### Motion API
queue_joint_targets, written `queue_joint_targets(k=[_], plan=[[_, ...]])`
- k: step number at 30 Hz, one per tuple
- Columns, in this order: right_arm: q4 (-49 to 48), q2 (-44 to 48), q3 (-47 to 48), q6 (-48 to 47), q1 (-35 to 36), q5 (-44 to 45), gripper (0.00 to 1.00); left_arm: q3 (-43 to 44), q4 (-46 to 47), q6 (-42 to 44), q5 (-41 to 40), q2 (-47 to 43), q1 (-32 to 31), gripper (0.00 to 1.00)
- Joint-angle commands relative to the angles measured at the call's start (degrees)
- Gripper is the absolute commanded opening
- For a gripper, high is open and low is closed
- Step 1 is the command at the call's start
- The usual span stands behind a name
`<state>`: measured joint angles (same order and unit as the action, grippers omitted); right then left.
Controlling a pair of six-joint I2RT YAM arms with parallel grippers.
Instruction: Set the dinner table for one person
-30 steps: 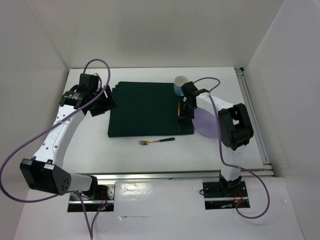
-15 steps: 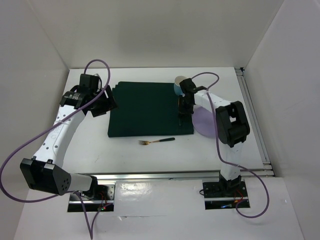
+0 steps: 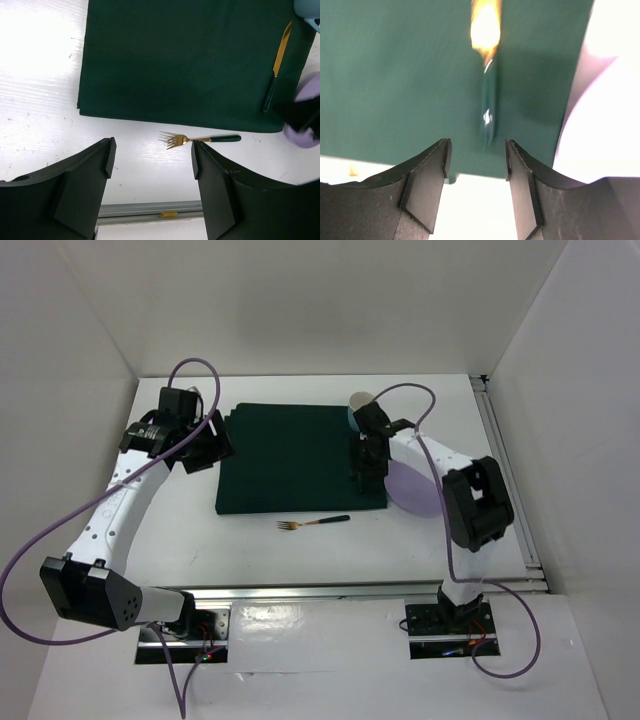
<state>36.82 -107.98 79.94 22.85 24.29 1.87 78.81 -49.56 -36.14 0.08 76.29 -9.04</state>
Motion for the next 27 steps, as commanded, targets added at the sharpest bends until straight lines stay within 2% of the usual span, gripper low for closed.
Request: queue_joint_targets(k=[1,5,10,13,21,27], plan=[[-0.77,10.5,-5.74,-6.48,5.14,-0.02,0.57,2.58,0.61,1.24,-0.95,-0.53,-0.01,0.79],[-4.03,15.34,-13.05,-16.76,13.22,-2.22,0.57,3.2,0.61,1.25,-1.48,-0.53,-0.01,0.79],[-7.81,15.35,-15.43,-19.59,18.68,-2.22,0.6,3.2,0.61,1.25,-0.69,0.0,-0.01,0.79],[-9.65,13.77,-14.65,-20.74,18.68,-4.32,0.65,2.67,0.61,1.25,-0.69,-0.52,-0.01,0.79],[-10.19,7.44,-10.78,-23.12,19.21,-8.46,0.65,2.67,0.08,1.25,-1.83,-1.58,-0.01,0.79],[-11.33,4.72,-11.3,-23.12,19.21,-10.83,0.65,2.67,-0.45,1.25,-1.83,-1.58,-0.01,0.79]])
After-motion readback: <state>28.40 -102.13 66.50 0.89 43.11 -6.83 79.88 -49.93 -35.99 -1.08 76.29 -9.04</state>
